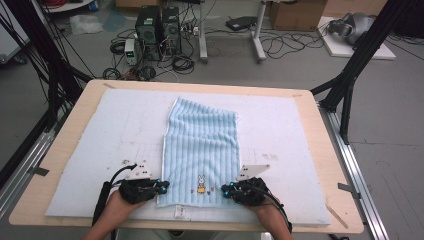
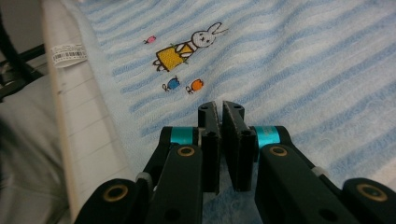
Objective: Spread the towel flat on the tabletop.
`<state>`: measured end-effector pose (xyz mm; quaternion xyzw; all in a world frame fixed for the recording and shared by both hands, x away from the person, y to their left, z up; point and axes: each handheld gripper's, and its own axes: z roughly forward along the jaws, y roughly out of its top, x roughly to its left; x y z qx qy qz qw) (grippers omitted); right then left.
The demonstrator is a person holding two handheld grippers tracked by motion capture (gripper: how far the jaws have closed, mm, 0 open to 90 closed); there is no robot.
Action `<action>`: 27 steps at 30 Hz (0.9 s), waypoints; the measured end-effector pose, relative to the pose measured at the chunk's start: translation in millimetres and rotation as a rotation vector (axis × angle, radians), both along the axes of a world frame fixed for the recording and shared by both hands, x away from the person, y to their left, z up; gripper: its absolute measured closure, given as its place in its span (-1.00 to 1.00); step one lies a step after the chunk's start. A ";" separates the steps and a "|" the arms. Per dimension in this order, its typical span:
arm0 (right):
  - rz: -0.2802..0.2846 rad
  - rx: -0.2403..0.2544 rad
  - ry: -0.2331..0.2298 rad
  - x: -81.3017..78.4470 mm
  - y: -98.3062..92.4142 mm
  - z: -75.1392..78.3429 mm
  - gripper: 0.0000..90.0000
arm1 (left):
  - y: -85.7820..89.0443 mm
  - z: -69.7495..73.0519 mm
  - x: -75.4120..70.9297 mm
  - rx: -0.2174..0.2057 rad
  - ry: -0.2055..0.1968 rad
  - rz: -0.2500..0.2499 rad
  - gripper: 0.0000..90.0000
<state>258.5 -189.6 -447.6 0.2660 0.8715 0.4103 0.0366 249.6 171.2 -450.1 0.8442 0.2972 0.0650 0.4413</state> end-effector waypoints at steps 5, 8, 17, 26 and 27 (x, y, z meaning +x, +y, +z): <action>0.068 0.013 0.031 -13.4 -0.3 0.1 0.89 | 3.7 0.2 -16.7 0.007 -0.007 -0.032 0.92; 0.108 0.009 0.044 -25.5 -0.5 0.5 0.89 | 4.6 0.5 -24.5 0.006 -0.002 -0.059 0.92; -0.044 0.084 -0.031 -24.0 -17.0 8.3 0.50 | 10.2 8.7 -12.8 -0.108 -0.058 0.098 0.31; -0.042 0.028 -0.044 -7.8 9.5 1.9 0.57 | 3.9 9.2 31.6 -0.101 -0.064 0.191 0.28; -0.033 -0.001 -0.047 -7.0 13.6 0.0 0.60 | 1.2 6.7 36.1 -0.089 -0.055 0.191 0.27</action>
